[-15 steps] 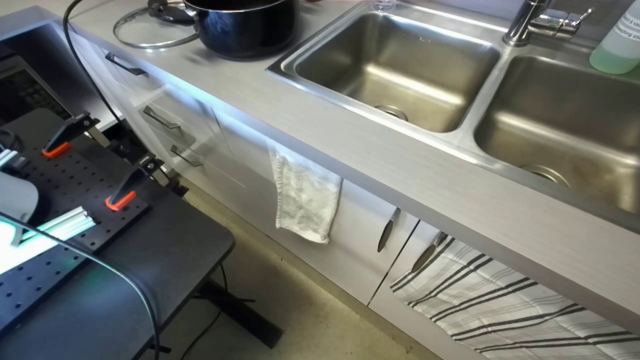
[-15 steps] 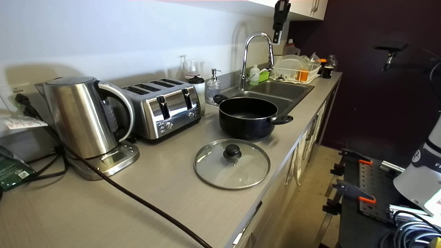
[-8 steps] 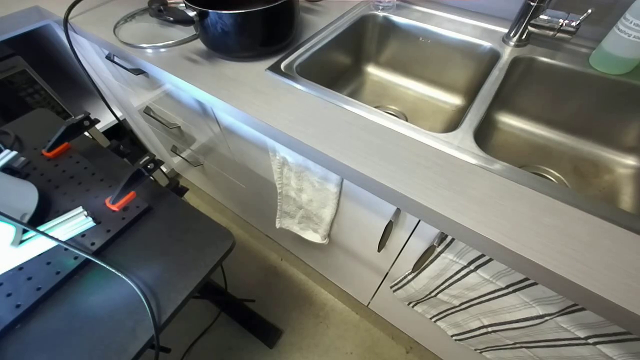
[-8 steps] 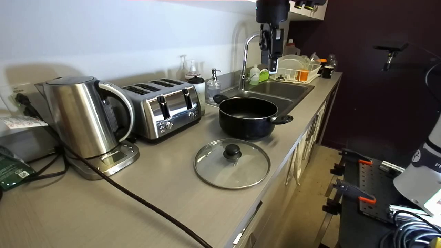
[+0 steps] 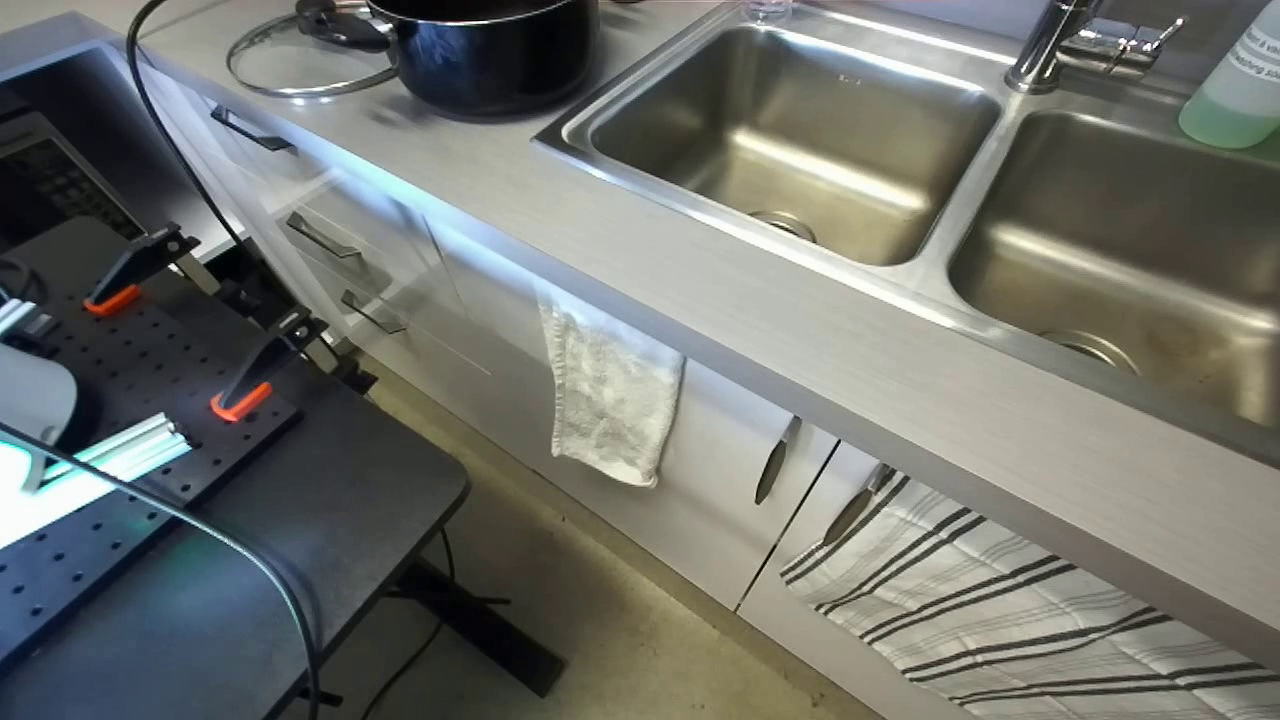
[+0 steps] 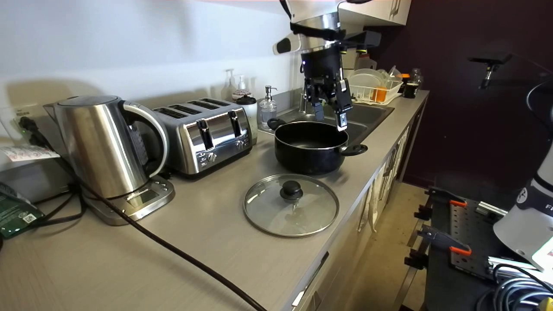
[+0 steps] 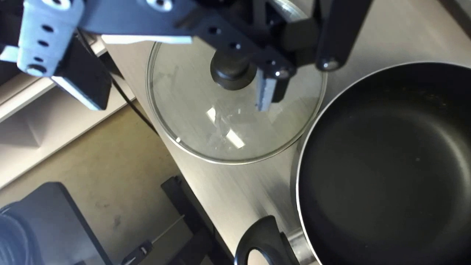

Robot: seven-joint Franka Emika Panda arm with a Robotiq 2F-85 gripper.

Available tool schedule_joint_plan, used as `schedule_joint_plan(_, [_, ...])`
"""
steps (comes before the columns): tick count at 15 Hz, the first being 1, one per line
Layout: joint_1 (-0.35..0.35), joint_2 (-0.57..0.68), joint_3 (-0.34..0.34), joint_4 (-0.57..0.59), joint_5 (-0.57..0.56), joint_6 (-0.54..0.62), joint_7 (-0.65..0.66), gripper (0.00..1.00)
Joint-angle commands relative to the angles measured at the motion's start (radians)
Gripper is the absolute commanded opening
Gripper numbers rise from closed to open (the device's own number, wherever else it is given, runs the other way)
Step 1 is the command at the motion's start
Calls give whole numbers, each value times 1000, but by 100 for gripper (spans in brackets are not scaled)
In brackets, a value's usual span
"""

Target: Put the glass lid on the black pot.

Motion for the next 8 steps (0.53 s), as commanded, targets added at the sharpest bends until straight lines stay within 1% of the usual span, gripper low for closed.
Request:
schedule_joint_plan(1, [-4, 138, 25, 113, -43, -92, -86, 100])
schedule_joint_plan(4, [7, 216, 48, 165, -116, -124, -88, 100])
schedule_joint_plan(8, [26, 296, 77, 217, -198, -137, -87, 100])
